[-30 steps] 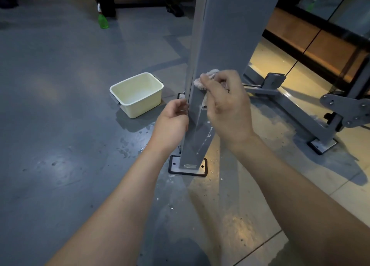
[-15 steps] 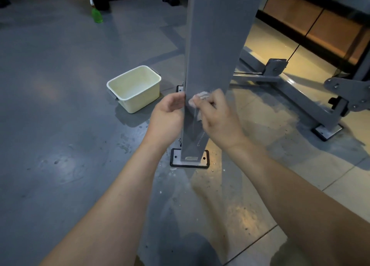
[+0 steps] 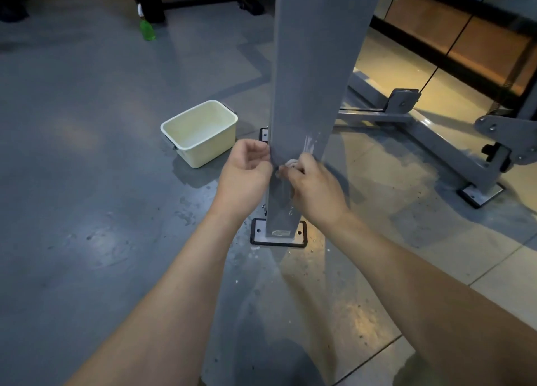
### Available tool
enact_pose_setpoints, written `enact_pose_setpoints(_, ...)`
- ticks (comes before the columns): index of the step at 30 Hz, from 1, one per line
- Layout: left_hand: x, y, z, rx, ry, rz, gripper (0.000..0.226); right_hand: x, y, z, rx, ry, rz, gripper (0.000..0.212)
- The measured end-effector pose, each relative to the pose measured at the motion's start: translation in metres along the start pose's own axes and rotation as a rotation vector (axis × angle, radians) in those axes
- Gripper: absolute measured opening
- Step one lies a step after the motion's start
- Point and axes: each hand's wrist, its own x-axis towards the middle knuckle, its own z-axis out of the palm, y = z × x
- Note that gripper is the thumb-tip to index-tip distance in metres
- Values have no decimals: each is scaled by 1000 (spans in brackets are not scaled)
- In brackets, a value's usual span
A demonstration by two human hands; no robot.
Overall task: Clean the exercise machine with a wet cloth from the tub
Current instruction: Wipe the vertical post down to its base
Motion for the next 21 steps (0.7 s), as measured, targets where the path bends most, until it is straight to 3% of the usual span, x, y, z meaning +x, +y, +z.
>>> enact_pose_setpoints(3, 4, -7, -3, -12, 27, 7, 16, 3, -4, -20, 49, 128, -30, 31)
enact_pose_setpoints(7, 12, -9, 0, -14, 80, 33, 27, 1, 1, -52, 119, 330, -21, 28)
enact_pose_setpoints(11, 21, -9, 9, 18, 87, 74, 20, 12, 11, -66, 118, 452, 45, 28)
enact_pose_setpoints(15, 35, -22, 16, 61, 59, 102, 41, 10, 18, -41, 66, 417, -3, 17)
enact_pose_setpoints(18, 43, -29, 14, 89, 30, 83, 68, -2, 20, -18, 131, 227, 6, 24)
enact_pose_setpoints(21, 50, -29, 14, 106, 21, 75, 72, -5, 18, -23, 125, 168, 29, 26)
